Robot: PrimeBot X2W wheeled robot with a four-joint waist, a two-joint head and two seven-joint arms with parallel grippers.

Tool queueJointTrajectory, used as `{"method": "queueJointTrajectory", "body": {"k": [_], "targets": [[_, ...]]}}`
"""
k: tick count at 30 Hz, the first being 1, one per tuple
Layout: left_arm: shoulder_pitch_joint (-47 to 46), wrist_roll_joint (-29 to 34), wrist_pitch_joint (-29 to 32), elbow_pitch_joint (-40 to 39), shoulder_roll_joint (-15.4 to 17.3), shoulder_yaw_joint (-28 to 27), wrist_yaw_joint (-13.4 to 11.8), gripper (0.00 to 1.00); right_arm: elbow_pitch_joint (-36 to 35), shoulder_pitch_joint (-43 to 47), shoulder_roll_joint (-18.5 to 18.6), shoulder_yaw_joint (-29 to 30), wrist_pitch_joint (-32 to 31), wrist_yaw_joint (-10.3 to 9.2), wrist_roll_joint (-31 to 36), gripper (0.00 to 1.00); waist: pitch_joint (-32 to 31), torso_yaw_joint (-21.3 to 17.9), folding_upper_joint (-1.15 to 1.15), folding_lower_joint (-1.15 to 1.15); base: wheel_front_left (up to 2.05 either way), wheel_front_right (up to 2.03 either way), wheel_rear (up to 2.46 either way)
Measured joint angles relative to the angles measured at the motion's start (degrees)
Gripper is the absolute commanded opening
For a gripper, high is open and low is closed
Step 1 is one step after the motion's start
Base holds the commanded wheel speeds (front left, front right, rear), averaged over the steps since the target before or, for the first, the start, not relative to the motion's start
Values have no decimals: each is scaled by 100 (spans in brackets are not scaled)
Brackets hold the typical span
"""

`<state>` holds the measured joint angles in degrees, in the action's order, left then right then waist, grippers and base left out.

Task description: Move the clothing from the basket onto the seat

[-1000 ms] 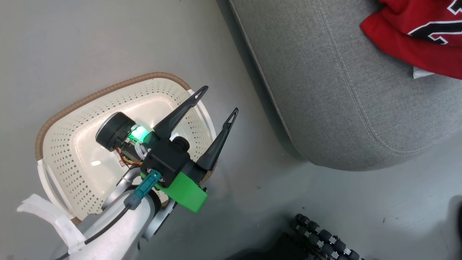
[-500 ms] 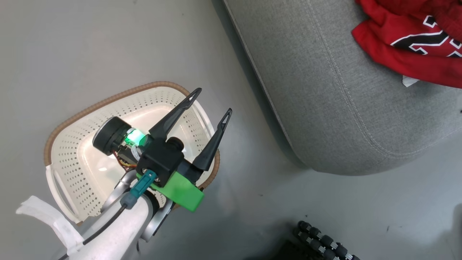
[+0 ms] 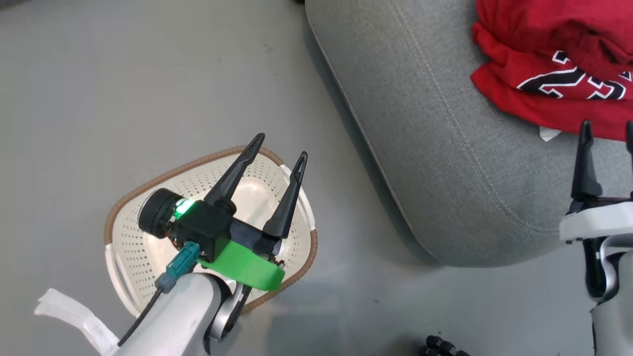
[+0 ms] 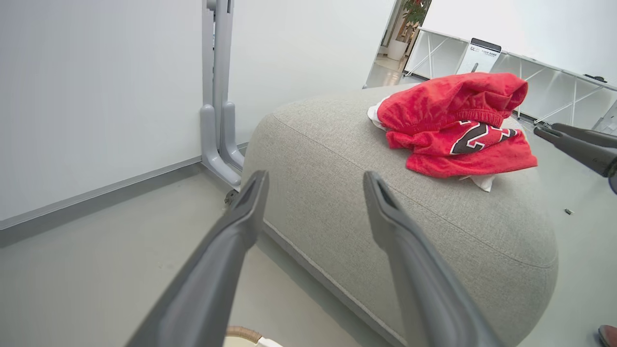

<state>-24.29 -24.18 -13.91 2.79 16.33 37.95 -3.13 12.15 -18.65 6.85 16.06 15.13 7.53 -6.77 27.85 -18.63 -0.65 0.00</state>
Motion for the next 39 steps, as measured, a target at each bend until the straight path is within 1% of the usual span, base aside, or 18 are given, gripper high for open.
{"method": "queueJointTrajectory", "body": {"k": [2, 3, 9, 20, 26, 33, 37, 39], "targets": [[96, -47, -60, 67, -80, -96, -34, 100, -152, 179, -8, -169, 0, 0, -59, 100, -156, 72, 0, 0, 0, 0, 0], [241, -82, -86, 129, -169, -229, -45, 100, -298, 354, 7, -412, 0, 0, -115, 100, -330, 169, 0, 0, 0, 0, 0], [714, -38, -113, 80, -456, -816, -30, 100, -464, 664, 86, -1022, 0, 0, -202, 100, -779, 530, 0, 0, 0, 0, 0], [1846, 310, -122, 204, -1021, -2085, 360, 100, -579, 1031, 102, -1891, 0, 0, -240, 100, -1665, 1201, 0, 0, 0, 0, 0], [2437, 443, -121, 238, -1221, -2640, 472, 100, -639, 1355, 20, -2104, 0, 0, -277, 100, -2209, 1467, 0, 0, 0, 0, 0], [2947, 769, -121, -178, -1316, -3190, 563, 100, -777, 1601, -46, -2096, 0, 0, -277, 100, -2702, 1721, 0, 0, 0, 0, 0], [3237, 906, -121, -371, -1336, -3267, 712, 100, -907, 1775, -80, -1929, 0, 0, -275, 100, -2889, 1819, 0, 0, 0, 0, 0], [3357, 924, -121, -407, -1339, -3289, 733, 100, -938, 1885, -130, -1875, 0, 0, -274, 100, -2963, 1845, 0, 0, 0, 0, 0]]}}
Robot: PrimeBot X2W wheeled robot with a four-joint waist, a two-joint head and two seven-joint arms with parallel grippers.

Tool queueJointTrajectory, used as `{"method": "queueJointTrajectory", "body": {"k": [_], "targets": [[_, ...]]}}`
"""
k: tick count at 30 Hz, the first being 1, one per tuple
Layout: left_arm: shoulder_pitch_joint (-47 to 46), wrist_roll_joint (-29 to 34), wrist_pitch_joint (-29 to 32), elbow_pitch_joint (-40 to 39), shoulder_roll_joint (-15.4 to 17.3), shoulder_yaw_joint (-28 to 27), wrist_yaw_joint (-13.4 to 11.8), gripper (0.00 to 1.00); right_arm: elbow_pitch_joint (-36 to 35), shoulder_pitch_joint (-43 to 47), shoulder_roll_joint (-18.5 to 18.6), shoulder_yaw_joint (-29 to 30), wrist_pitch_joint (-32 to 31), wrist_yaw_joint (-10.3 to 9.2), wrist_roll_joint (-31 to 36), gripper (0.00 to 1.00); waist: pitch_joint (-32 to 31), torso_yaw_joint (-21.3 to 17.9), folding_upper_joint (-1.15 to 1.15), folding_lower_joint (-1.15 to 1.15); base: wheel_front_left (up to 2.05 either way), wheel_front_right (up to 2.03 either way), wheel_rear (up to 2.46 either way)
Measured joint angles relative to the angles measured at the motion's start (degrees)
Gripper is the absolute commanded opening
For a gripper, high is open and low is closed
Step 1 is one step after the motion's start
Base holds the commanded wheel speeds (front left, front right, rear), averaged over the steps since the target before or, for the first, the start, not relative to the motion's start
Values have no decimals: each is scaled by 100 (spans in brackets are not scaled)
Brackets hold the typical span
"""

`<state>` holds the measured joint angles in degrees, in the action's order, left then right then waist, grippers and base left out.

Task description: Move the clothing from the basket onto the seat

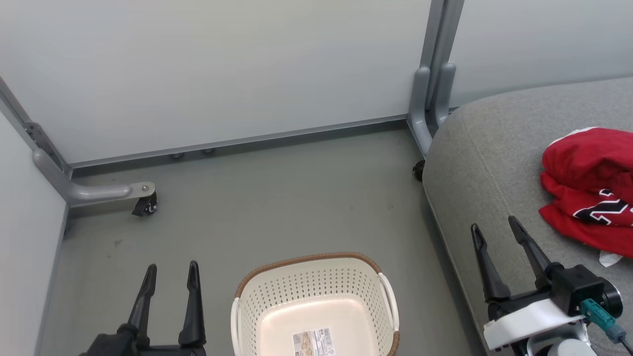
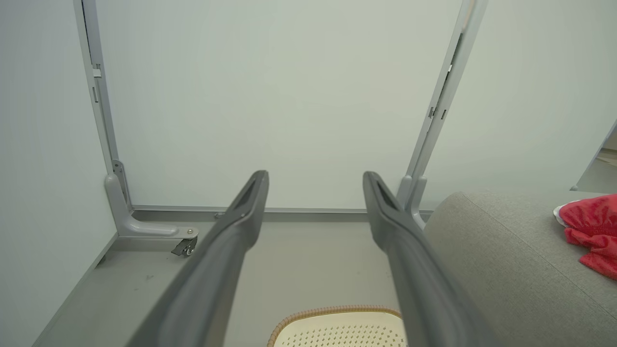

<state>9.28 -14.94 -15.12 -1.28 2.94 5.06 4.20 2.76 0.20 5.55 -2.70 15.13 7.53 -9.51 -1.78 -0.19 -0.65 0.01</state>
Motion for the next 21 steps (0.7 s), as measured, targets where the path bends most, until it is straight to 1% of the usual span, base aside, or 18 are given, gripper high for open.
{"method": "queueJointTrajectory", "body": {"k": [4, 9, 21], "targets": [[238, 59, 0, 16, -2, -1, -2, 100, -10, 251, -86, 11, 0, 0, 5, 100, -146, 2, 0, 0, 0, 0, 0], [408, 26, 0, 41, -3, 7, -67, 100, -7, 432, -142, 15, 0, 0, 54, 100, -251, -63, 0, 0, 0, 0, 0], [426, 16, 0, 168, -4, -22, -67, 100, 32, 510, -168, -54, 0, 0, 137, 100, -370, -162, 0, 0, 0, 0, 0]]}}
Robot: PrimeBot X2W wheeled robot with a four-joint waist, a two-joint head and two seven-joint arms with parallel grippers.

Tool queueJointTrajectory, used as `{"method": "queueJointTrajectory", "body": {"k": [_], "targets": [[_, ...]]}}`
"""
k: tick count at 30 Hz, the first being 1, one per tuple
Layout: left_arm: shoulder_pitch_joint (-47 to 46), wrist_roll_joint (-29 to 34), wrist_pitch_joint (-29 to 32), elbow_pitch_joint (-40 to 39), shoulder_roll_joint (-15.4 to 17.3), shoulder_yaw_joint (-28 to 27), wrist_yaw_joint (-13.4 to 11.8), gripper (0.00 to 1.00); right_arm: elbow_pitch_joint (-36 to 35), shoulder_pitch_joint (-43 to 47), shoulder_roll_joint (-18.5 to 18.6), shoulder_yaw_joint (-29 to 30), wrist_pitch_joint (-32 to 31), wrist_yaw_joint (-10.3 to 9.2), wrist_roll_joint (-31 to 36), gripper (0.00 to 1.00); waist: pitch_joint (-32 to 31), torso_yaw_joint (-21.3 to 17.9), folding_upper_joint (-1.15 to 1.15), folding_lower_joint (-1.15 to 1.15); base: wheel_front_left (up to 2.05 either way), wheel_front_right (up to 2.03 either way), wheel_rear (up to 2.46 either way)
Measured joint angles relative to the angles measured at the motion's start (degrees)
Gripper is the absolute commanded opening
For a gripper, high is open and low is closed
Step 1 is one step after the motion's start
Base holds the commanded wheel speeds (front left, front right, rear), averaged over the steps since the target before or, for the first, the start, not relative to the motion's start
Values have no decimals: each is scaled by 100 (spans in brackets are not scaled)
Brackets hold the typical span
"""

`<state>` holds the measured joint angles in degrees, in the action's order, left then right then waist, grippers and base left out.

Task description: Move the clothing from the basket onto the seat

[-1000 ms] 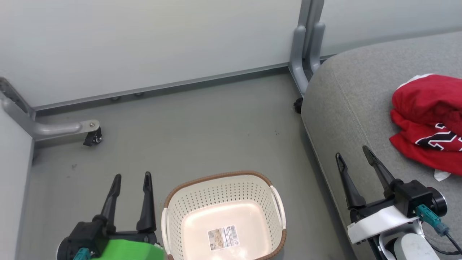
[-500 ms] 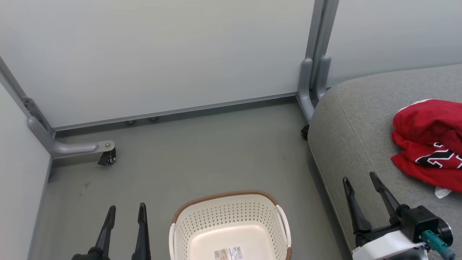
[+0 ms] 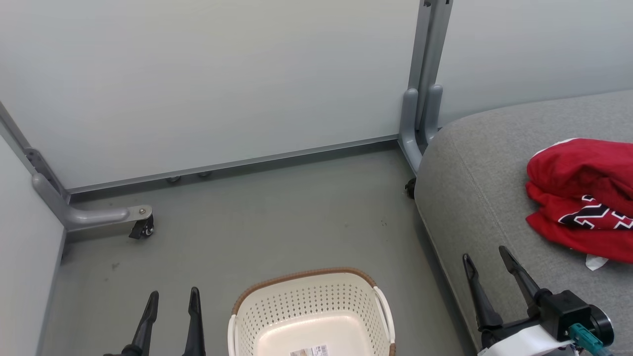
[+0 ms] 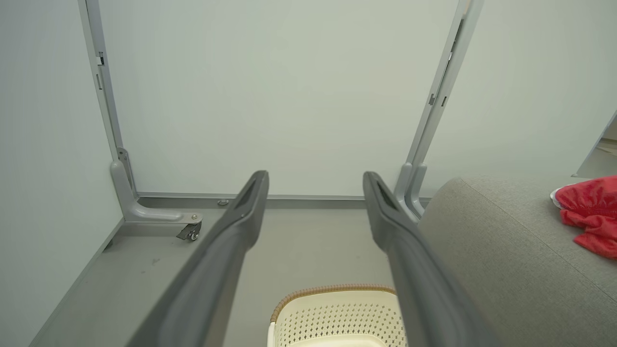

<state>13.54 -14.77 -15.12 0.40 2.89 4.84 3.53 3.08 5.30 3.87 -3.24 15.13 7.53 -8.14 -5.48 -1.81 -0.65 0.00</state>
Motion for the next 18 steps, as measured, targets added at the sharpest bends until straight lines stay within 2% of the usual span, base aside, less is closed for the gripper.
{"method": "queueJointTrajectory", "body": {"k": [18], "targets": [[17, 1, 0, 41, -1, 59, 2, 100, 10, 57, 26, -90, 0, 0, 13, 100, -44, 78, 0, 0, 0, 0, 0]]}}
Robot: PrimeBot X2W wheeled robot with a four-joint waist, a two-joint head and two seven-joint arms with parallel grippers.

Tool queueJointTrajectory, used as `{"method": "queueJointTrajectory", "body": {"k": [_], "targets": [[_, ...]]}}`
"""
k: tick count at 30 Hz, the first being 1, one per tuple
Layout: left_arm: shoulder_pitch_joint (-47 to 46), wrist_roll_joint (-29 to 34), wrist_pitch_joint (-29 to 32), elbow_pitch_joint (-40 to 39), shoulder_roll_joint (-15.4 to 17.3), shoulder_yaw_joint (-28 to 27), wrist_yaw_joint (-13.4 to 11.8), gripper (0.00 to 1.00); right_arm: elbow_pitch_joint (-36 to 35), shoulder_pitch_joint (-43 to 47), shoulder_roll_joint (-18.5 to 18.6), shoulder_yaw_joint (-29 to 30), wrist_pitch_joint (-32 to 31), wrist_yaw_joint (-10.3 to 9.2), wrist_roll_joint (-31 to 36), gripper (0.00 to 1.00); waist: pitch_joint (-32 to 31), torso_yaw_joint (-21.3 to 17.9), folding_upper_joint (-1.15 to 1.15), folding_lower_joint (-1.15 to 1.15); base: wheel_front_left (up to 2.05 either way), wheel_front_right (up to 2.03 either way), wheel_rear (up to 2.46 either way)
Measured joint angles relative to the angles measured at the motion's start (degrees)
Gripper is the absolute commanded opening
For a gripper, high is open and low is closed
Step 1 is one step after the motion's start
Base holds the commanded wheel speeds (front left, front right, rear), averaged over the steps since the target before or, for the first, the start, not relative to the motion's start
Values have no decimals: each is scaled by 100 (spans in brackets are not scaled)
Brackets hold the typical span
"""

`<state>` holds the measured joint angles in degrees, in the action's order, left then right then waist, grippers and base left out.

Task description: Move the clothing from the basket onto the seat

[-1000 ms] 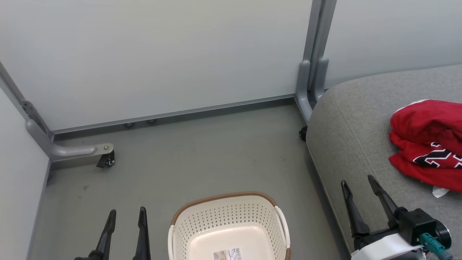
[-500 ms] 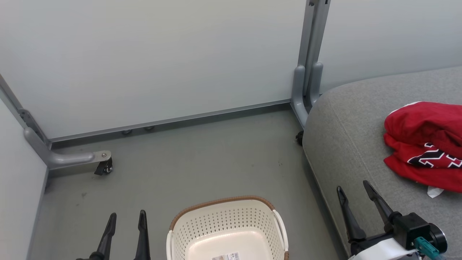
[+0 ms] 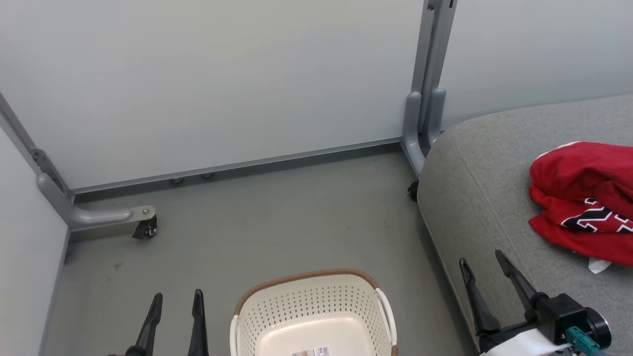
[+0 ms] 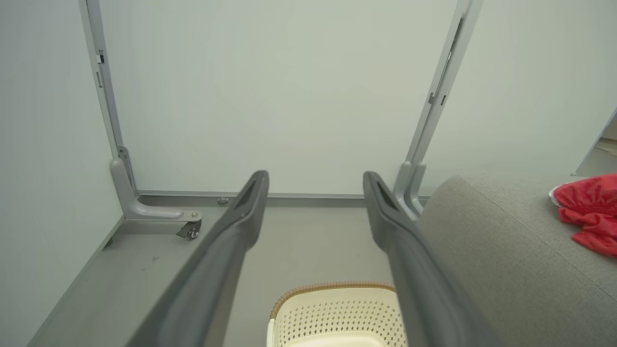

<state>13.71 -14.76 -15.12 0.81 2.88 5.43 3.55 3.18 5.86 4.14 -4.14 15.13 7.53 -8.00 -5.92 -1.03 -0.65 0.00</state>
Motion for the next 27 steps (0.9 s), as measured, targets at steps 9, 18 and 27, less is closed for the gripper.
{"method": "queueJointTrajectory", "body": {"k": [9, 18, 27], "targets": [[1, 26, 0, 40, 0, 24, -9, 0, 41, 6, -7, 0, 0, 0, -1, 0, 14, 28, 0, 0, 0, 0, 0], [4, -194, 57, 457, -7, 34, -9, 0, 441, 166, -67, -30, -60, 0, -246, 0, 30, 32, 0, 0, 0, 0, 0], [-116, -1160, 256, 560, 14, -32, 10, 0, 513, 79, -49, 40, -263, 0, -1284, 0, 72, 37, 0, 0, 0, 0, 0]]}}
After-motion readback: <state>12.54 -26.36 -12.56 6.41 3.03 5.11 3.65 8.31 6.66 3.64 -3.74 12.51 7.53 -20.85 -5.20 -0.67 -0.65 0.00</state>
